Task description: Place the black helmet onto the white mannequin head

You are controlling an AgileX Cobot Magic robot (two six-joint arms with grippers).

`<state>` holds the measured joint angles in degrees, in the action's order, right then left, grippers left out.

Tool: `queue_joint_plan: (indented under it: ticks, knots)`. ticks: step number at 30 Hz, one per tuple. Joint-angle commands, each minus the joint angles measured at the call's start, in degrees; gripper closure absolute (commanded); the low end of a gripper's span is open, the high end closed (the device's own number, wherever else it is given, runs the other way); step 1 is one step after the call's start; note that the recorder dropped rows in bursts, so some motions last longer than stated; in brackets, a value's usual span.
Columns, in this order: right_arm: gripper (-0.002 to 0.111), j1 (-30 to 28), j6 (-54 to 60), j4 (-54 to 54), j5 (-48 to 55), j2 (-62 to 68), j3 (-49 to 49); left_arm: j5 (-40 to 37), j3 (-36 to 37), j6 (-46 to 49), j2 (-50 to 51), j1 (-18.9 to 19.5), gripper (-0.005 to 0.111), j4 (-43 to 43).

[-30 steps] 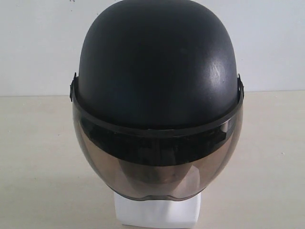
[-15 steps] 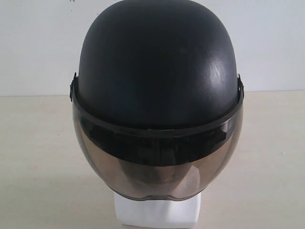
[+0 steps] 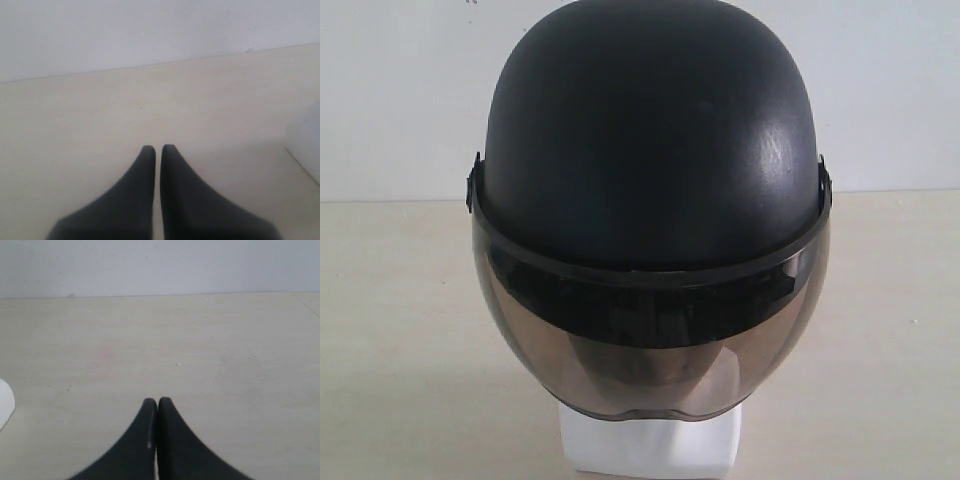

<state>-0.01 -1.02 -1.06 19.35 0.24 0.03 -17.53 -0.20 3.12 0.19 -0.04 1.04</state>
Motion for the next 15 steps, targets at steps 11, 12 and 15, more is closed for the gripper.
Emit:
queue_joint_plan:
  ticks: [11,12,15]
  knots:
    - [0.109,-0.27,-0.05,-0.06,-0.32,-0.24,-0.03,0.23,0.20,-0.53,-0.19,0.21,0.102,-0.40]
    - [0.109,-0.27,-0.05,-0.06,-0.32,-0.24,-0.03,0.23,0.20,-0.53,-0.19,0.21,0.102,-0.40]
    - [0.109,-0.27,-0.05,-0.06,-0.32,-0.24,-0.03,0.23,0.20,-0.53,-0.19,0.21,0.102,-0.40]
